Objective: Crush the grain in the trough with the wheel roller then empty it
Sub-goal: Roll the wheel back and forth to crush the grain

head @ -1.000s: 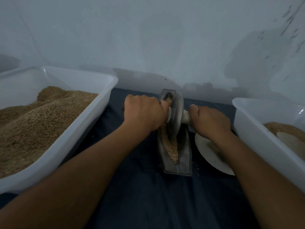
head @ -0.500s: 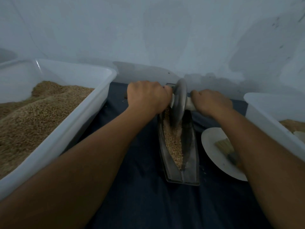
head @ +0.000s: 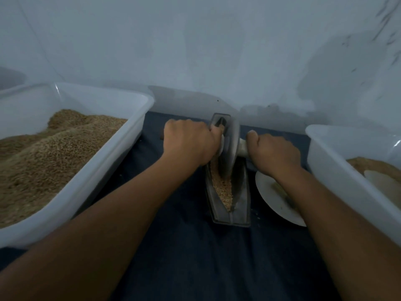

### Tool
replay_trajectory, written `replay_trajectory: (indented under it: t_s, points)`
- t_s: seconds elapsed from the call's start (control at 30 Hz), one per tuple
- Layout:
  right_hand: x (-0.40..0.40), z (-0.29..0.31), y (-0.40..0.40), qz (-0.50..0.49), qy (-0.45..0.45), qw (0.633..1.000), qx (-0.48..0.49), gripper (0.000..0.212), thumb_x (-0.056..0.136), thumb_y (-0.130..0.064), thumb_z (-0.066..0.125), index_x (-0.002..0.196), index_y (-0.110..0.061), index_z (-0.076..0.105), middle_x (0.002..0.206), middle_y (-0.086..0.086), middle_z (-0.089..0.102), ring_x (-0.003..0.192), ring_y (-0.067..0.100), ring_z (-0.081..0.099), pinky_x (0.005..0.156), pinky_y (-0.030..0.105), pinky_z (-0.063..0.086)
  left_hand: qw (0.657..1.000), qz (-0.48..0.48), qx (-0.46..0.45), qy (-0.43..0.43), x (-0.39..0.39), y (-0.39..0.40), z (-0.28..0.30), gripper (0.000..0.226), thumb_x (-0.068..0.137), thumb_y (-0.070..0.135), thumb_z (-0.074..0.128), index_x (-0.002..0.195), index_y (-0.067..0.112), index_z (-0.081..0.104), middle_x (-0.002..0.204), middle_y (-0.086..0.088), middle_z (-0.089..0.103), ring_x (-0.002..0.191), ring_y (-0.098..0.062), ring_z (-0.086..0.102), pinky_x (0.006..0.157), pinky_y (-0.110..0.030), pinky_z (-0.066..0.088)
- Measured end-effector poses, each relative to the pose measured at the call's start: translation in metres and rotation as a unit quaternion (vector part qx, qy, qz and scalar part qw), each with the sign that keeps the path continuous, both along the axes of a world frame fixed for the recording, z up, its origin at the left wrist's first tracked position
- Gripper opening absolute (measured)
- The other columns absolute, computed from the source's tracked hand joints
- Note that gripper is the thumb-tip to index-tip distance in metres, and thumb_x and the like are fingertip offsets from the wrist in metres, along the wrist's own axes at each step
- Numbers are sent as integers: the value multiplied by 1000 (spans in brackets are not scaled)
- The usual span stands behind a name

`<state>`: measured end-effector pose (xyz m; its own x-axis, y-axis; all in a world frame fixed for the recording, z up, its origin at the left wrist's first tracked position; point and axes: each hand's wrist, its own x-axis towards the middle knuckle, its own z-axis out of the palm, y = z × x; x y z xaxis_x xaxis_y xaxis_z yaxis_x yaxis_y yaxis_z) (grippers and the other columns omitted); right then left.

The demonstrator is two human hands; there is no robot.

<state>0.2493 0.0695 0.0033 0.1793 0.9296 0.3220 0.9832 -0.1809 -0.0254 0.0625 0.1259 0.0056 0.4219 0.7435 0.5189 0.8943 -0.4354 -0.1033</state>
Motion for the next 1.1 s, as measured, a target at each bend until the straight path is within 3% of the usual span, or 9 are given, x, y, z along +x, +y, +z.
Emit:
replay_trajectory:
  t_s: [0.1, 0.23, 0.33, 0.47, 0.57, 0.77, 0.83, 0.93, 1.1]
  points:
    - [-10, 1, -14, -1, -52, 999, 7, 39, 105, -34, 20, 98, -17, 55, 81, 2, 55, 56, 18, 35, 52, 29, 23, 1000, -6, -8, -2, -9, -16, -8, 29, 94, 26, 16, 77, 16, 37, 61, -1, 43, 49, -23, 41, 51, -33, 37]
    - [-17, 4, -26, -16, -49, 998, 25, 47, 104, -39, 14, 79, -21, 50, 73, 1, 56, 55, 20, 37, 60, 33, 36, 1000, -2, -12, 5, -17, -34, -7, 30, 102, 32, 21, 88, 20, 46, 63, -1, 40, 54, -26, 48, 56, -37, 44]
    - [-18, 1, -36, 11, -71, 997, 26, 21, 102, -32, 26, 88, -20, 38, 68, -3, 38, 53, 17, 30, 52, 31, 27, 999, -31, 15, 34, -16, -42, -9, 69, 88, 34, -9, 108, 18, 54, 73, -3, 48, 50, -21, 35, 50, -34, 27]
    - [-14, -5, -38, -1, -35, 999, 16, 15, 100, -30, 30, 89, -20, 33, 67, -5, 31, 55, 19, 33, 47, 28, 22, 999, -10, 41, 32, -10, -40, -7, 64, 84, 40, -15, 78, 16, 44, 60, -2, 43, 45, -20, 30, 51, -35, 19]
    - [-8, -9, -26, -23, 9, 999, 34, 24, 103, -32, 24, 87, -23, 39, 66, -6, 36, 53, 16, 32, 47, 28, 22, 998, -12, 56, 15, -7, -30, -5, 44, 99, 36, 18, 64, 18, 35, 52, -1, 42, 42, -21, 35, 51, -33, 26]
    - [-2, -4, 11, -45, 31, 998, 29, 56, 104, -41, 16, 72, -18, 56, 65, -3, 46, 58, 17, 39, 51, 29, 22, 998, 22, 45, -48, -1, 1, -10, 40, 96, 45, 15, 77, 19, 38, 51, -1, 33, 41, -20, 30, 47, -32, 19]
    - [3, -2, 22, -48, 43, 998, 9, 55, 103, -39, 17, 73, -16, 57, 71, 2, 51, 61, 18, 41, 53, 30, 23, 997, 16, 63, -42, 2, 9, -9, 35, 99, 42, 28, 76, 19, 42, 49, -1, 28, 39, -20, 27, 46, -32, 15]
    - [11, 0, 36, -44, 55, 997, -41, 43, 102, -37, 18, 80, -18, 49, 87, 5, 55, 64, 19, 40, 52, 29, 20, 998, 33, 43, -41, 11, 23, -5, 33, 98, 42, 25, 76, 21, 38, 51, 1, 25, 41, -19, 21, 47, -31, 8]
    - [10, 8, 52, -59, 69, 995, -32, 43, 102, -39, 19, 82, -22, 52, 111, 12, 65, 72, 22, 39, 57, 31, 26, 998, 21, 53, -32, 11, 39, -5, 40, 96, 30, 41, 61, 22, 24, 53, 4, 18, 41, -19, 15, 45, -26, 14]
